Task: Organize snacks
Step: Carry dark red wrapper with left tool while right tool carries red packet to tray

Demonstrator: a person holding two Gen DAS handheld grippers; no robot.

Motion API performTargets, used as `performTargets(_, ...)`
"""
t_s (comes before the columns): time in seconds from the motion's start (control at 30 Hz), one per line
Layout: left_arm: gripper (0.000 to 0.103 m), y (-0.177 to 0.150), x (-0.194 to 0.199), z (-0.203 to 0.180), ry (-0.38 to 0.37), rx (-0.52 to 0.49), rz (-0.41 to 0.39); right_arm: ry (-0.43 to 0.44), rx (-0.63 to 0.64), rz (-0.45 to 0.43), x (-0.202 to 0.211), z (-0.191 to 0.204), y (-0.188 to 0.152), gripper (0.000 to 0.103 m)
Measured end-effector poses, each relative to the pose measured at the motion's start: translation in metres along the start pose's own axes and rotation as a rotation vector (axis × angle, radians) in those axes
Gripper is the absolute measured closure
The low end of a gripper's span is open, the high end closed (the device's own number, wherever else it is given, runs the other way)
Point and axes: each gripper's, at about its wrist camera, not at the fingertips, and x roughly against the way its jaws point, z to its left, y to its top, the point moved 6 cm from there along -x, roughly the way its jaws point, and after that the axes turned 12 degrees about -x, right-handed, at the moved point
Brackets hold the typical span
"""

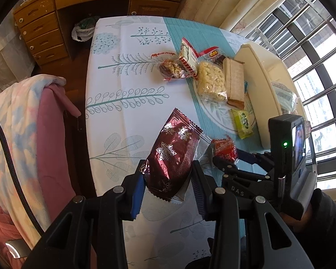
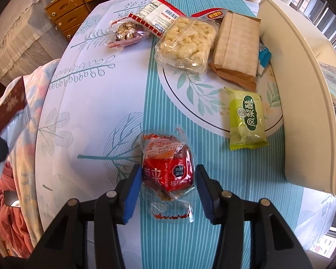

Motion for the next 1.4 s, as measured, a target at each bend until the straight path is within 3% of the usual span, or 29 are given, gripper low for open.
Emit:
performTargets(0.3,0.066,0.018,0.010,-0.033,-0.003,0.036,-0.056,0.042,-0.008,0.021,0.021,-0.028,0.011,0.055)
performTargets(0.5,0.066,0.036,0.016,-0.065,0.000,0.052,-0.110,0.117,-0.036,0.071,0.045,-0.055,0.017,0.055)
performTargets(0.87,0.066,0.070,0.020,-0.129,-0.056,0.088,-0.250,0.215,0.090,0.067,0.093,-0.095,0.017,0.055)
performTargets(1.03,0.066,0.084,0.009,-0.160,-0.087,0.103,-0.278,0.248,0.141,0.020,0.108,-0.117,0.019,0.055)
performTargets(1.4,0.066,0.117,-0.030,-0.239,-0.168,0.075,-0.302,0.275,0.168,-0.177,0.145,-0.184,0.040,0.055)
